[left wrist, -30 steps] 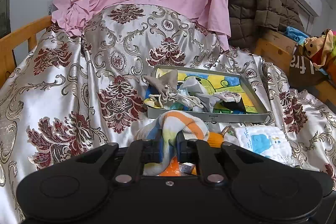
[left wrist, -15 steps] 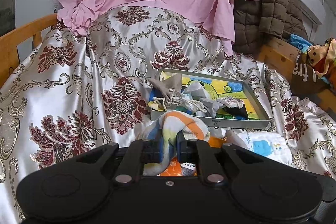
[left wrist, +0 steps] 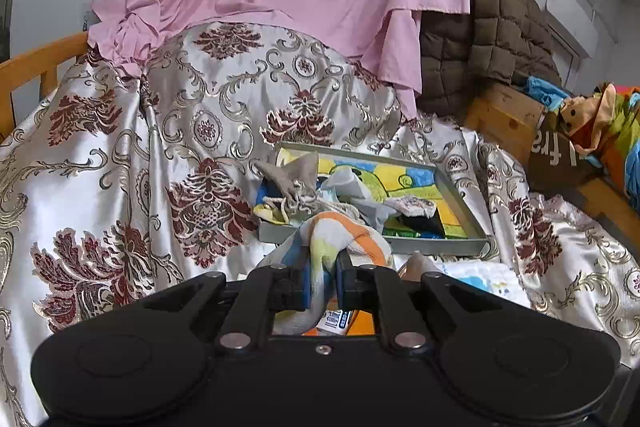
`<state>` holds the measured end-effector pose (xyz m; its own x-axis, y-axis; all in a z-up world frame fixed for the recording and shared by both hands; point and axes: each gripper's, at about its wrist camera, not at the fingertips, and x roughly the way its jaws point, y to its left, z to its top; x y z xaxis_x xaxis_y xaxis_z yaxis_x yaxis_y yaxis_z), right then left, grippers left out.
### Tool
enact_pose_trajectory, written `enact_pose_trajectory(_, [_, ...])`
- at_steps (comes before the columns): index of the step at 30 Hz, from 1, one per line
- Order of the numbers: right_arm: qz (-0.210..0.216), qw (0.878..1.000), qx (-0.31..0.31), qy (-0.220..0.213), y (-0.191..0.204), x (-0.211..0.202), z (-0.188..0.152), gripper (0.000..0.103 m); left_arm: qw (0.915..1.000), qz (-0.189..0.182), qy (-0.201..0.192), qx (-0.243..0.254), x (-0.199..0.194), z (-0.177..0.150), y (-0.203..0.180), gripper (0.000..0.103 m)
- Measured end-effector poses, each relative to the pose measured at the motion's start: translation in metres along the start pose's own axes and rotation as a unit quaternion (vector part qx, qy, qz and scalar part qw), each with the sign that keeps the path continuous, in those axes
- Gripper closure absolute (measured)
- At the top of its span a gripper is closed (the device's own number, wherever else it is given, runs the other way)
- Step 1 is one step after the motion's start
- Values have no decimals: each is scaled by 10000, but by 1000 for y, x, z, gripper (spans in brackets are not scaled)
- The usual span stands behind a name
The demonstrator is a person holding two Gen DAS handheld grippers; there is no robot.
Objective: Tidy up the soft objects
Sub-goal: 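Carry the striped cloth and white sock toward the painted tray with both tools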
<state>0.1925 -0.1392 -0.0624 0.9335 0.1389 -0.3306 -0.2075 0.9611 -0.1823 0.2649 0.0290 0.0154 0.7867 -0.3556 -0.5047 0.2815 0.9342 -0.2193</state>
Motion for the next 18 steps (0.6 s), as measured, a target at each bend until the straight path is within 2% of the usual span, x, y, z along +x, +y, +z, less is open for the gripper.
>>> enact_pose_trajectory(4, [-123,9977,323,576,-10,17,-6,99,10000,8,48,13,3,-1,0,91])
enact_pose_trajectory(9, [-200,9934,558,984,-20,29,-14,98,9999,-9,103,36,6,-2,1,91])
enact_pose_trajectory(12, [-167,9920,534,1134,-18,33,-17,93,9999,-11,132,67,7,-3,0,91])
enact_pose_trajectory(15, [-83,9909,497,1246,-15,35,-19,82,9999,-21,140,68,8,-3,0,91])
enact_pose_trajectory(17, [-10,9901,477,1321,-12,38,-21,68,9999,-25,141,62,8,-3,1,91])
enact_pose_trajectory(18, [21,9898,452,1348,-11,39,-22,66,9999,-16,142,66,8,-3,0,91])
